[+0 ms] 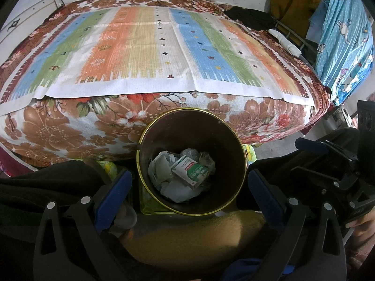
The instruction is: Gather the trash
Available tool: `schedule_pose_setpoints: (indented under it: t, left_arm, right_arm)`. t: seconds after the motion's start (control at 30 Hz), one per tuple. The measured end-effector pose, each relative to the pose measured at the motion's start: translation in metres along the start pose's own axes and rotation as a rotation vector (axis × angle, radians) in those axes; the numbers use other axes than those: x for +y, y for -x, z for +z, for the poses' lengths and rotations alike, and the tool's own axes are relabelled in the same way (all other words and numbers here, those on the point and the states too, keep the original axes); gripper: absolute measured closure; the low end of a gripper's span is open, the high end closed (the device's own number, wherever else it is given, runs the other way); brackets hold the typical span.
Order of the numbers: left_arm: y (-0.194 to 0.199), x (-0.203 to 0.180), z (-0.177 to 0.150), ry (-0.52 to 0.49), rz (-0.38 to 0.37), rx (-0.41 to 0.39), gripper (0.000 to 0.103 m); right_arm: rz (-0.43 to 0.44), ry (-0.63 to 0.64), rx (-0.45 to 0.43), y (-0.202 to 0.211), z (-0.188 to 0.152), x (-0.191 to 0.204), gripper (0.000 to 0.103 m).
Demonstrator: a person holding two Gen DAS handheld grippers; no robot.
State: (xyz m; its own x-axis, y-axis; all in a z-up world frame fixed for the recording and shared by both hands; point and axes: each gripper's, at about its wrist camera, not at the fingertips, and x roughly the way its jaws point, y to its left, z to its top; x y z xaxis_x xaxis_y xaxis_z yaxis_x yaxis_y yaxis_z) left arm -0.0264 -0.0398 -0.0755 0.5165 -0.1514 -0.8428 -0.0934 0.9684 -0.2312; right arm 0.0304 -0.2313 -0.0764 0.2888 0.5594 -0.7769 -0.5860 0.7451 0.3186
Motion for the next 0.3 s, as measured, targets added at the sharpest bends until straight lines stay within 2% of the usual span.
schedule_pose_setpoints:
  t: [0.13, 0.3]
  left_arm:
    - [-0.0002, -0.0031, -0.0009, -0.002, -0.026, 0.007, 0.006]
    - [-0.0005, -0.0067, -0.0019, -0.001, -0.019, 0.006, 0.006]
  right_arm:
    - [0.001, -0.001, 0.0, 0.0, -0.0001, 0.0006, 0.009]
    - [0.002, -0.002, -0.001, -0.0001, -0.0001, 0.0015, 0.009]
